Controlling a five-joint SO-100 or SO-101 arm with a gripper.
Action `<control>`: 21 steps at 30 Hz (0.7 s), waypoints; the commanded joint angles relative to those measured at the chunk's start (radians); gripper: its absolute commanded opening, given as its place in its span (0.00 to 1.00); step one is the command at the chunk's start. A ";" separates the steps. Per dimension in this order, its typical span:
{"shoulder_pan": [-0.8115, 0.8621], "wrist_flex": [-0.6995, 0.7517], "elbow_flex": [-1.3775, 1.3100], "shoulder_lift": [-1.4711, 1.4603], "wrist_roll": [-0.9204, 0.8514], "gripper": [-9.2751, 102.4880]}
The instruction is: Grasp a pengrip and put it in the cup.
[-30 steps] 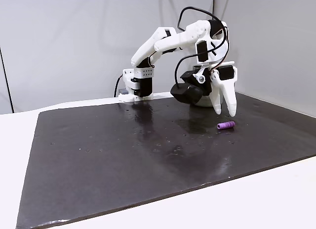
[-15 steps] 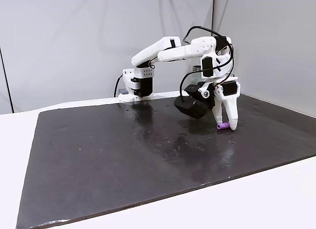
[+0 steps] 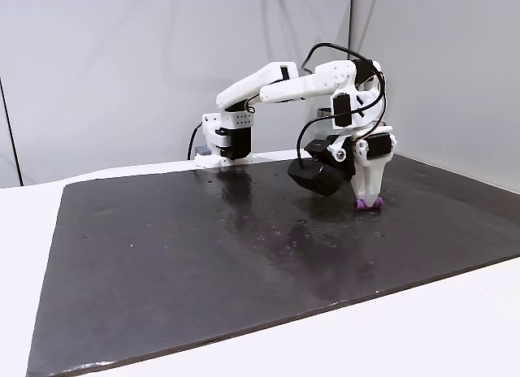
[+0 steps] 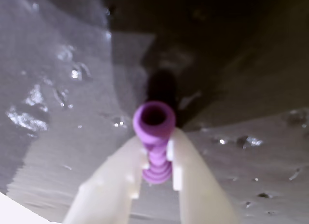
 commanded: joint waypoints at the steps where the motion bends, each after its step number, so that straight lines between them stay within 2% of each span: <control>1: -0.003 0.011 -0.012 0.055 0.006 0.08; 21: 0.095 0.017 0.494 1.046 0.008 0.08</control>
